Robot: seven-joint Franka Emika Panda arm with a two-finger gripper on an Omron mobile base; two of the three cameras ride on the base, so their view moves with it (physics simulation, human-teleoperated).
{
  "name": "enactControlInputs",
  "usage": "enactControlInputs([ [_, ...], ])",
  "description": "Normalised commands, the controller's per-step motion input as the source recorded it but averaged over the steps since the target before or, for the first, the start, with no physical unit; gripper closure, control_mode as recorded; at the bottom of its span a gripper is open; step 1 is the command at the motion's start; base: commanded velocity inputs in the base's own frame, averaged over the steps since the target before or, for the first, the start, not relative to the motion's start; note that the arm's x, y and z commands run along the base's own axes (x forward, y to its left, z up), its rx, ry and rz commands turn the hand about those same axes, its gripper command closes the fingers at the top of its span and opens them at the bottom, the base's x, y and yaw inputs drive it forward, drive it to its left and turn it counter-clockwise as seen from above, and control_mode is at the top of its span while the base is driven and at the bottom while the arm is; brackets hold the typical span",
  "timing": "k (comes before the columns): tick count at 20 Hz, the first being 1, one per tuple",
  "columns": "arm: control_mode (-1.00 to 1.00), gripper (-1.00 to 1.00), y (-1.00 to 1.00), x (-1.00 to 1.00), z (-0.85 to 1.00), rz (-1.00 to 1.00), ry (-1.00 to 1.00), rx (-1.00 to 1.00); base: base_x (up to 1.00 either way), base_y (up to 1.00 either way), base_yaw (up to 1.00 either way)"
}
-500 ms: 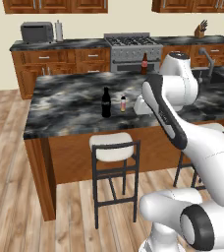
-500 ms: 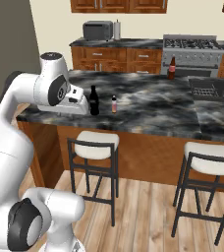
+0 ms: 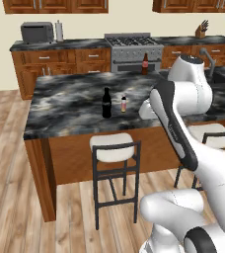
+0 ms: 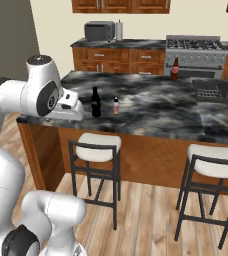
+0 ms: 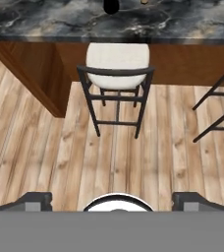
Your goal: Place the large bottle from the dining counter next to the other large bottle outside the sink, and place the small bottle from the dining counter next to the other small bottle inside the sink.
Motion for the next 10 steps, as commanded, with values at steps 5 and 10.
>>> enactControlInputs([
  [5, -1.0, -1.0, 0.0, -0.84, 0.23, -0.01, -0.15, 0.0, 0.0, 0.0, 0.0],
  [10, -1.0, -1.0, 0.0, -0.85, 0.21, 0.0, -0.2, 0.0, 0.0, 0.0, 0.0],
])
